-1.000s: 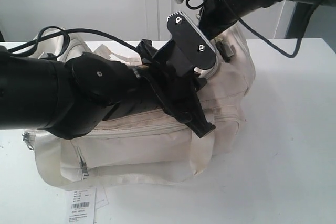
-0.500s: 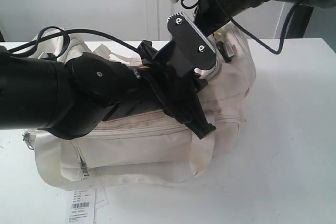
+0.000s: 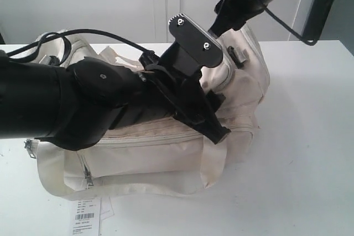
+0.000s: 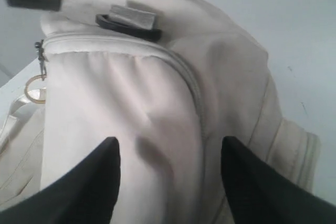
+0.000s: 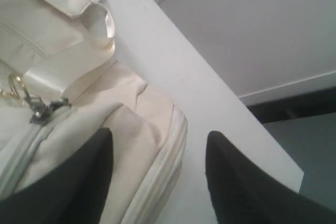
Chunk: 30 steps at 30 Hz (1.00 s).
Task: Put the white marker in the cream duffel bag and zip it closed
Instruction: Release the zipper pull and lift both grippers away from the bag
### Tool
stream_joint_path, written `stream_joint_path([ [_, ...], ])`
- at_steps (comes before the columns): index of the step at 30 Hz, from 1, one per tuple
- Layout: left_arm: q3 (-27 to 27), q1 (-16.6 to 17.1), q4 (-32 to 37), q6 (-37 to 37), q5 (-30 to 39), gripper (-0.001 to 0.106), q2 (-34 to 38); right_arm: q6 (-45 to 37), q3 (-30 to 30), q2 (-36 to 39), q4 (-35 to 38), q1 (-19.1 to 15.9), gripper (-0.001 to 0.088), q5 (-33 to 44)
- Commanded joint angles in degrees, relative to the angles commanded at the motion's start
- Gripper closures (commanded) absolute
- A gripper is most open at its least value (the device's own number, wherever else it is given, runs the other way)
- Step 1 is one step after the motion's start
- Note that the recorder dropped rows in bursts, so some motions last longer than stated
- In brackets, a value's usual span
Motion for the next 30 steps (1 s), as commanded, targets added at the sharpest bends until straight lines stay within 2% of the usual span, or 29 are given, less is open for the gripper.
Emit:
stream_joint_path([
  [5, 0.0, 0.0, -3.5, 0.2, 1.0, 0.039, -3.2, 1.8, 0.0, -2.5, 2.4, 0.0, 0.0354, 4.1],
  [8, 0.0, 0.0, -8.2, 2.9, 2.2, 0.041, -5.2, 4.3, 0.0, -3.7, 4.4, -1.2, 0.0354, 7.9],
  [10, 0.0, 0.0, -12.8, 7.6, 2.2, 0.051, -6.4, 4.4, 0.1, -4.2, 7.4, -2.7, 0.0362, 10.6],
  [13, 0.0, 0.0, -18.8, 15.2, 1.8, 0.072, -8.1, 4.5, 0.5, -5.2, 9.5, -4.8, 0.0445, 13.6],
  [15, 0.0, 0.0, -22.1, 20.2, -0.6, 0.087, -9.0, 4.5, 1.4, -6.6, 9.5, -6.0, 0.0557, 14.4],
  [17, 0.0, 0.0, -22.1, 23.5, -4.3, 0.102, -9.8, 4.7, 2.9, -8.3, 9.5, -7.2, 0.0709, 15.1],
  [18, 0.0, 0.0, -22.1, 24.2, -5.4, 0.105, -10.2, 4.7, 3.9, -9.1, 9.6, -7.9, 0.0779, 15.7],
  [19, 0.0, 0.0, -22.1, 24.5, -5.9, 0.105, -10.7, 4.6, 5.0, -10.1, 10.5, -8.6, 0.0869, 16.1],
  [22, -0.2, 0.1, -22.1, 26.0, -5.8, 0.105, -11.7, 4.5, 8.4, -11.8, 13.4, -11.2, 0.0868, 17.5],
  [27, -0.3, 0.1, -22.1, 37.5, -5.3, 0.105, -12.0, 4.5, 13.1, -15.0, 15.3, -13.7, 0.0868, 17.5],
  [30, -0.3, 0.1, -22.1, 33.2, 3.2, 0.105, -13.0, 4.5, 16.6, -18.3, 14.6, -14.3, 0.0868, 13.5],
])
